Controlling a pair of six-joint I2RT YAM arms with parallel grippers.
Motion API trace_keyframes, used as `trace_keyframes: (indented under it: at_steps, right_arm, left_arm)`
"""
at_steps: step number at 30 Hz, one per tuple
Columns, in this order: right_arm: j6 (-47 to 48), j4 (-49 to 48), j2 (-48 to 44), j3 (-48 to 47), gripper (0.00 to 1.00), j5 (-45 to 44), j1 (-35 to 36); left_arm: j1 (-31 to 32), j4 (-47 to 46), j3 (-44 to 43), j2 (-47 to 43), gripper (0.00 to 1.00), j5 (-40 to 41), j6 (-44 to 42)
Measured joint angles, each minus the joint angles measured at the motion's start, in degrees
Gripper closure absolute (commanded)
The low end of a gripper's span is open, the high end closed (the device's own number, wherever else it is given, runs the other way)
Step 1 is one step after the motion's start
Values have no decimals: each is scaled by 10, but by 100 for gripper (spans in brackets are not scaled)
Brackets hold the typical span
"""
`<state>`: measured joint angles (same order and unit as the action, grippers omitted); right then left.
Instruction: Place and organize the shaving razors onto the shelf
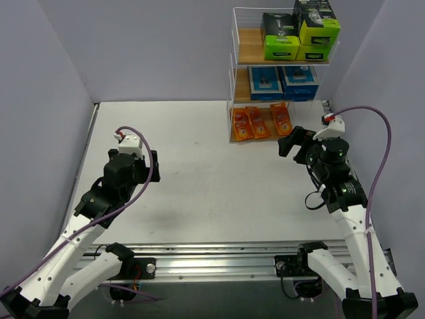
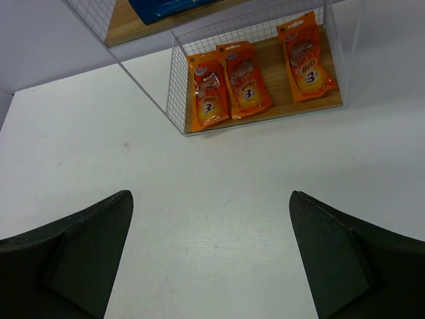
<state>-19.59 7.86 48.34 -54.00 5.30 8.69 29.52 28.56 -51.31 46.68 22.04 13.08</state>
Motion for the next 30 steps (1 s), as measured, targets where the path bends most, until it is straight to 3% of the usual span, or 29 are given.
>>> trace_keyframes:
  at_steps: [5, 16, 26, 30]
  right_arm:
    - [0, 15, -1, 5, 0, -27, 5]
    - [5, 17, -95, 102, 0, -69, 31]
    - [-9, 26, 28, 98, 0, -100, 37]
    - [-9, 30, 15, 98, 0, -100, 37]
  left_arm:
    - [0, 7, -2, -10, 6, 0, -2]
    - [1, 8, 24, -78, 6, 17, -5]
    - [0, 8, 24, -79, 6, 6, -5]
    - [0, 8, 24, -72, 6, -1, -5]
